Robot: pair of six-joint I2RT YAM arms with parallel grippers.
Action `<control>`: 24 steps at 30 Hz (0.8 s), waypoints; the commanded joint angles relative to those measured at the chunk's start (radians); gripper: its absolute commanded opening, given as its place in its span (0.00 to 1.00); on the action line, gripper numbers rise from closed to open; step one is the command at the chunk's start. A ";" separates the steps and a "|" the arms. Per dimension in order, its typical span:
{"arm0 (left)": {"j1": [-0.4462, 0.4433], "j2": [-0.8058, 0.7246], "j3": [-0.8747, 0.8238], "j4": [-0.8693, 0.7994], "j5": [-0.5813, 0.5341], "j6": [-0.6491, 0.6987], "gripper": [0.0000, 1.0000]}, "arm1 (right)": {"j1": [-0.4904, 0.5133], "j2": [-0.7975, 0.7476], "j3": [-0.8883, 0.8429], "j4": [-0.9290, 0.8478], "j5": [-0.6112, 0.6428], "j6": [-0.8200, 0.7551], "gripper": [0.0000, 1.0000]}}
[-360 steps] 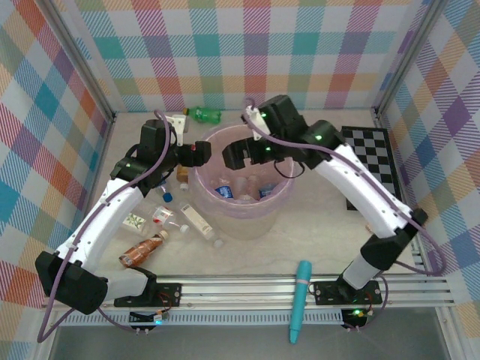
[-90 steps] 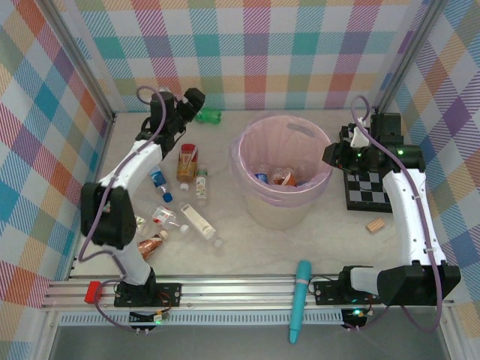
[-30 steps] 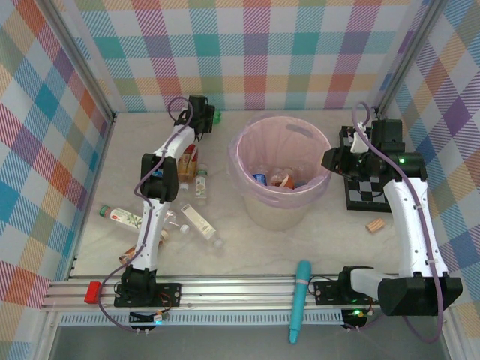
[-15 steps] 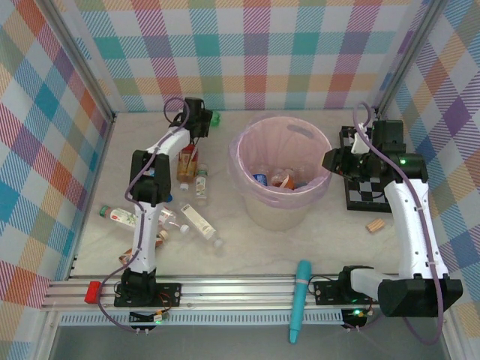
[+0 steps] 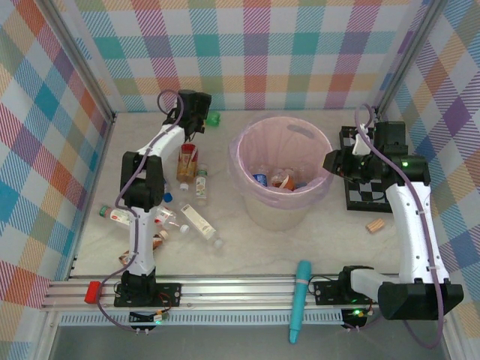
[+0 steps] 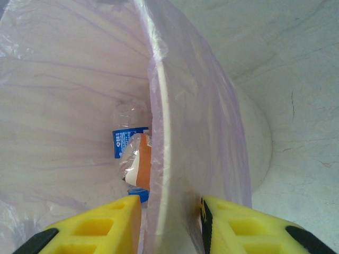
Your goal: Put the plastic bottles in the bin
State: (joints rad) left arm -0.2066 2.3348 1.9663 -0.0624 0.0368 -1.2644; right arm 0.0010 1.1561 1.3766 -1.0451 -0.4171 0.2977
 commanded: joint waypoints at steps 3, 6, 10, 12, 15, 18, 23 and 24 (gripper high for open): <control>0.007 0.099 0.090 -0.033 0.014 0.020 0.93 | 0.004 -0.023 0.027 -0.036 -0.009 -0.028 0.36; 0.009 0.131 0.115 -0.020 0.014 0.027 0.94 | 0.004 -0.024 0.023 -0.041 0.001 -0.032 0.36; 0.015 0.185 0.167 -0.019 0.021 0.010 0.94 | 0.004 -0.030 0.017 -0.044 0.007 -0.034 0.36; 0.017 0.214 0.192 -0.011 0.028 0.000 0.94 | 0.004 -0.035 0.017 -0.047 0.010 -0.035 0.36; 0.021 0.247 0.210 0.011 0.025 -0.013 0.95 | 0.004 -0.045 0.018 -0.054 0.020 -0.035 0.36; 0.027 0.279 0.232 0.019 0.021 -0.041 0.93 | 0.004 -0.060 0.012 -0.058 0.024 -0.034 0.36; 0.028 0.367 0.352 -0.067 0.029 -0.083 0.83 | 0.004 -0.073 0.007 -0.059 0.027 -0.028 0.36; 0.029 0.384 0.372 -0.080 0.028 -0.094 0.79 | 0.004 -0.074 0.008 -0.062 0.030 -0.028 0.36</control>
State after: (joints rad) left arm -0.1879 2.6637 2.2860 -0.0788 0.0528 -1.3178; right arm 0.0010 1.0958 1.3762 -1.0801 -0.3935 0.2817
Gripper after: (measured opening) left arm 0.811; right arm 0.356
